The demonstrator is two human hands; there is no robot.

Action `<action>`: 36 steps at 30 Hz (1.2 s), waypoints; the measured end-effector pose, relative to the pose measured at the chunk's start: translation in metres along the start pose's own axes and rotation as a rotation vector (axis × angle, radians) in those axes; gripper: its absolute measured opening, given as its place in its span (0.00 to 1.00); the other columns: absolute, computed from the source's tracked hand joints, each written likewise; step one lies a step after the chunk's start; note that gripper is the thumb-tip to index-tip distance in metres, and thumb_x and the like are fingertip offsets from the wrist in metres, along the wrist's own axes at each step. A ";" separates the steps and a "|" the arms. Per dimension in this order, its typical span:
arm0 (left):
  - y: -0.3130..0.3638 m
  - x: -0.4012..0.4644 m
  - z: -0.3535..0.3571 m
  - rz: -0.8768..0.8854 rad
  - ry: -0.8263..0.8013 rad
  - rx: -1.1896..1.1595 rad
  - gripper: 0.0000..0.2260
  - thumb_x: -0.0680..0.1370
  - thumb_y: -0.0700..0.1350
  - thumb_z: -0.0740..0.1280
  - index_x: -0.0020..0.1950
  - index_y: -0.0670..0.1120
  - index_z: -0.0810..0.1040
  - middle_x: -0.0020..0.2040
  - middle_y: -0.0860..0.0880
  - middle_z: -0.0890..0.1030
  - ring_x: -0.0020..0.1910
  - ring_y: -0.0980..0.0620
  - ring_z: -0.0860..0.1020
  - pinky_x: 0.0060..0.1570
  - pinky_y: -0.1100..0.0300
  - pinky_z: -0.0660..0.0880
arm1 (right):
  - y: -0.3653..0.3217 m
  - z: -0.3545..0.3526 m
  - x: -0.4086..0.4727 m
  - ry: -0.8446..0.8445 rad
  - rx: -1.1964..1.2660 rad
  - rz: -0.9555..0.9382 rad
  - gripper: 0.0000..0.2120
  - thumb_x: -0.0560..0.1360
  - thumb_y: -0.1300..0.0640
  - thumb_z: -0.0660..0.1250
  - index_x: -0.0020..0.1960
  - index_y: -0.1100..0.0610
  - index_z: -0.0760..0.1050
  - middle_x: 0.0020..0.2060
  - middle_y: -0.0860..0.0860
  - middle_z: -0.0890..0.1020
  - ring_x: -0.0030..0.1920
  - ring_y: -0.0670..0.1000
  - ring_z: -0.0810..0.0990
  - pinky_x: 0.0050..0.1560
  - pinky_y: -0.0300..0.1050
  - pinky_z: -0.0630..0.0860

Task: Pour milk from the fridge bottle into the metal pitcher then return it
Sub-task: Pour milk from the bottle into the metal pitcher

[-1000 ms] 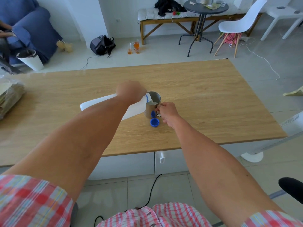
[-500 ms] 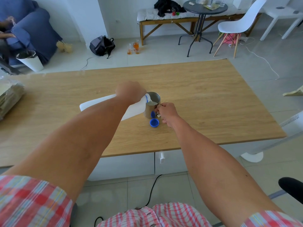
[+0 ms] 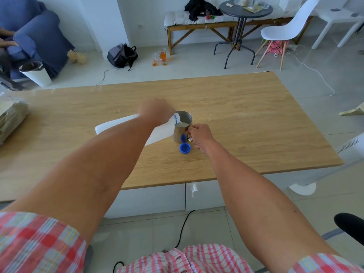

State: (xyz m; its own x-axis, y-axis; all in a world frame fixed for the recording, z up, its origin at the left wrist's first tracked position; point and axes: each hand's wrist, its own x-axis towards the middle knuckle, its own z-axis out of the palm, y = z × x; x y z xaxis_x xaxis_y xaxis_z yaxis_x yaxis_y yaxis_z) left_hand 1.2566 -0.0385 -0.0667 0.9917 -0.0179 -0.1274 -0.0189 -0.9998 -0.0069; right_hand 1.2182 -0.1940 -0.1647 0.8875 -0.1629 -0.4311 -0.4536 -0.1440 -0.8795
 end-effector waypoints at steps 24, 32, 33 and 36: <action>0.002 0.001 -0.001 -0.018 -0.020 0.000 0.16 0.82 0.53 0.56 0.44 0.45 0.75 0.38 0.47 0.74 0.33 0.49 0.70 0.35 0.55 0.64 | -0.003 -0.001 -0.005 0.014 0.000 -0.001 0.11 0.82 0.64 0.59 0.47 0.62 0.80 0.31 0.53 0.73 0.25 0.48 0.63 0.17 0.32 0.59; 0.002 0.002 -0.001 -0.012 -0.020 0.020 0.16 0.82 0.54 0.56 0.47 0.45 0.77 0.38 0.47 0.74 0.39 0.47 0.74 0.38 0.54 0.67 | -0.004 -0.001 -0.005 0.006 -0.006 0.011 0.11 0.82 0.64 0.59 0.47 0.61 0.80 0.33 0.54 0.73 0.26 0.48 0.63 0.18 0.34 0.59; 0.002 0.002 -0.001 -0.008 -0.020 0.021 0.16 0.82 0.54 0.56 0.47 0.45 0.77 0.38 0.47 0.74 0.40 0.46 0.75 0.39 0.54 0.67 | -0.004 -0.001 -0.005 0.006 -0.008 0.012 0.11 0.82 0.64 0.59 0.46 0.61 0.80 0.34 0.54 0.73 0.26 0.48 0.63 0.18 0.34 0.59; 0.002 0.001 -0.001 -0.007 -0.019 0.016 0.16 0.82 0.54 0.57 0.48 0.45 0.77 0.38 0.47 0.73 0.42 0.45 0.75 0.39 0.53 0.67 | -0.004 -0.001 -0.004 0.008 -0.010 0.011 0.11 0.82 0.64 0.59 0.47 0.61 0.80 0.35 0.55 0.74 0.26 0.48 0.63 0.17 0.33 0.58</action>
State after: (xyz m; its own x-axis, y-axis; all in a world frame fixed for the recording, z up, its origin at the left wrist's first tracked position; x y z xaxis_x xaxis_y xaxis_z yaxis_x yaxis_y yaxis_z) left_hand 1.2580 -0.0410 -0.0658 0.9892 -0.0106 -0.1459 -0.0143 -0.9996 -0.0241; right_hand 1.2160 -0.1934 -0.1594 0.8819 -0.1720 -0.4389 -0.4640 -0.1522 -0.8727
